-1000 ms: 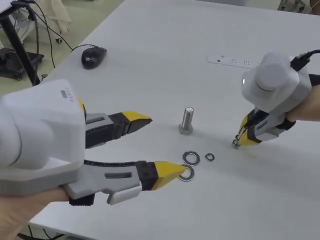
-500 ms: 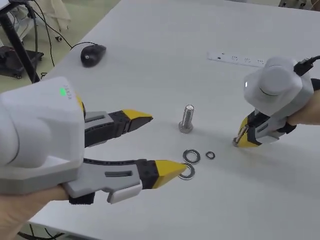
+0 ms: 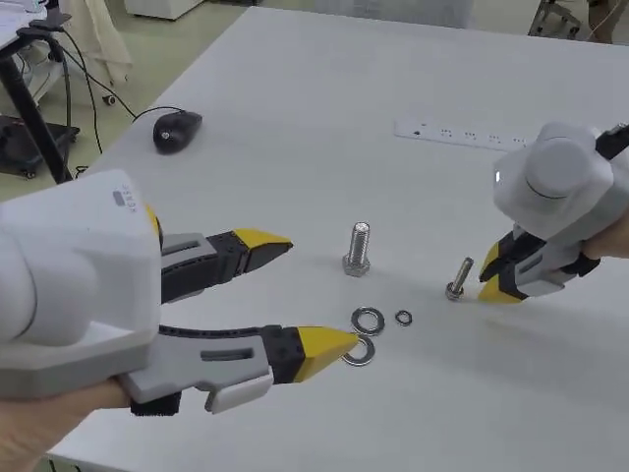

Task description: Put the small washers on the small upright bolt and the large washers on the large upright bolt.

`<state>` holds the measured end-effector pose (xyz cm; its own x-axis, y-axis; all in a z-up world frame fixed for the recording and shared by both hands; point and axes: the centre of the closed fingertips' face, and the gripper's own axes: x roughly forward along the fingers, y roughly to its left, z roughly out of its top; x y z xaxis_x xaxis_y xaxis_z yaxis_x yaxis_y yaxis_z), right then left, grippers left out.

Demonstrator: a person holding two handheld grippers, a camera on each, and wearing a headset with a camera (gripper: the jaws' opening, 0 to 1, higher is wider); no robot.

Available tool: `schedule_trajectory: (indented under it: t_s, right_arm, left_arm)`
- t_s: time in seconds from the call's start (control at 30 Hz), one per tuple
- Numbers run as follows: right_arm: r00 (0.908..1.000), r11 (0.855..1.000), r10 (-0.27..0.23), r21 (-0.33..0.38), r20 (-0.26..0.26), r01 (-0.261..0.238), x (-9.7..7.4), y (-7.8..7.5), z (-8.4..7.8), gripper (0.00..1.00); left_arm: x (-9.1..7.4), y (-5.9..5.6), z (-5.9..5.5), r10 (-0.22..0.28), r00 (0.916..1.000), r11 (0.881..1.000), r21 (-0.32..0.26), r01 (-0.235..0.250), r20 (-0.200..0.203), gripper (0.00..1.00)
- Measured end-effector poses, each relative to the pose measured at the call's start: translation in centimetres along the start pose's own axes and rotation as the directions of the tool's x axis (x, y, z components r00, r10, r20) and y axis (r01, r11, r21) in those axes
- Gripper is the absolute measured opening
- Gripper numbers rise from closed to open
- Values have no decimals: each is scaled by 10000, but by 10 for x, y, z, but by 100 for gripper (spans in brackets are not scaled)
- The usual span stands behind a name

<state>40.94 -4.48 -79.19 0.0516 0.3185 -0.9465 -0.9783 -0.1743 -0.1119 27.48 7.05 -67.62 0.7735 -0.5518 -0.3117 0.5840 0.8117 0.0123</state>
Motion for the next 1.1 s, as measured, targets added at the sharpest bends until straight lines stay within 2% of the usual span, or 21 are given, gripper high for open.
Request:
schedule_trajectory:
  t_s: [0.2,0.33,0.53,0.83,1.1]
  right_arm:
    - [9997,9998,136,-124,201,-134,-2,20,8,14]
    - [9990,9990,293,-351,333,-281,0,33,19,14]
    - [9978,9962,551,-690,381,-523,8,42,36,14]
    - [9964,9892,824,-1230,203,-793,31,31,59,15]
    - [9929,9827,1179,-1420,-166,-1191,48,29,60,18]
  left_arm:
    - [-3,-6,4,-21,10000,9999,147,21,62,54]
    - [-4,-10,8,-34,9999,9998,181,31,164,55]
    - [-8,-9,7,71,9998,9998,206,-75,198,55]
    - [-17,-3,2,309,9995,9994,132,-310,97,55]
    - [-20,6,-3,472,9989,9989,15,-472,-18,55]
